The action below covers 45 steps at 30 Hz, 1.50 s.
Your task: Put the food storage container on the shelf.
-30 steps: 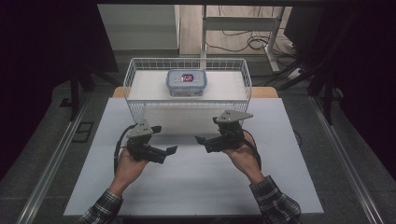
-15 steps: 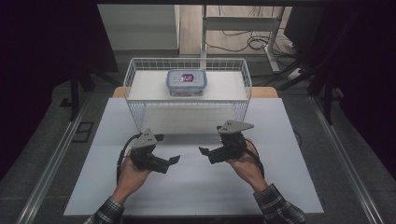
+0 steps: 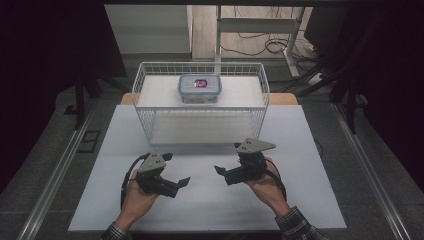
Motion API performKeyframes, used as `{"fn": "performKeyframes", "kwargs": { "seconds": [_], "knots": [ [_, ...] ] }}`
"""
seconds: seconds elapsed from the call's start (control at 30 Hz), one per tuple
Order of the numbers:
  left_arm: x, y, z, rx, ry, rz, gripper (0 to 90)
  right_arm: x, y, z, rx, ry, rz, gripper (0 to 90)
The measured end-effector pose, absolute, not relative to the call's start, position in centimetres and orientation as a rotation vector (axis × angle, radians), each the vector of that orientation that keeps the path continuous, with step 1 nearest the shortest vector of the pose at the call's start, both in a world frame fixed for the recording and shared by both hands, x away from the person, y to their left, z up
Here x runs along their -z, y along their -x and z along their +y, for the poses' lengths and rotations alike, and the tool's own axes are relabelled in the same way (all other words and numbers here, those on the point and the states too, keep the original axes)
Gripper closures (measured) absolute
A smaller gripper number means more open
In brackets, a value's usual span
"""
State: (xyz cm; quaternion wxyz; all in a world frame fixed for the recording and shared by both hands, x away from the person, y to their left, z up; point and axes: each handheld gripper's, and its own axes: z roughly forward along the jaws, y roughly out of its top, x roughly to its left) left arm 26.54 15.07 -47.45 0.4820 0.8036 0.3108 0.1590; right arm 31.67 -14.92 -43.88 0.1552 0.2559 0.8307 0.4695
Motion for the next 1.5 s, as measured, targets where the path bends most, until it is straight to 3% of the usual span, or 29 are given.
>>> {"fn": "performKeyframes", "kwargs": {
  "seconds": [1.13, 1.5],
  "knots": [
    [50.5, -23.4, 17.0, -0.419, -2.041, 0.836, 1.6, 47.9, -28.5, -16.9, -1.206, -0.725, 2.468, 0.9],
    [50.8, -22.6, 18.7, -0.414, -2.025, 0.884, 1.6, 47.7, -28.0, -18.3, -1.206, -0.75, 2.441, 0.8]
  ]
}}
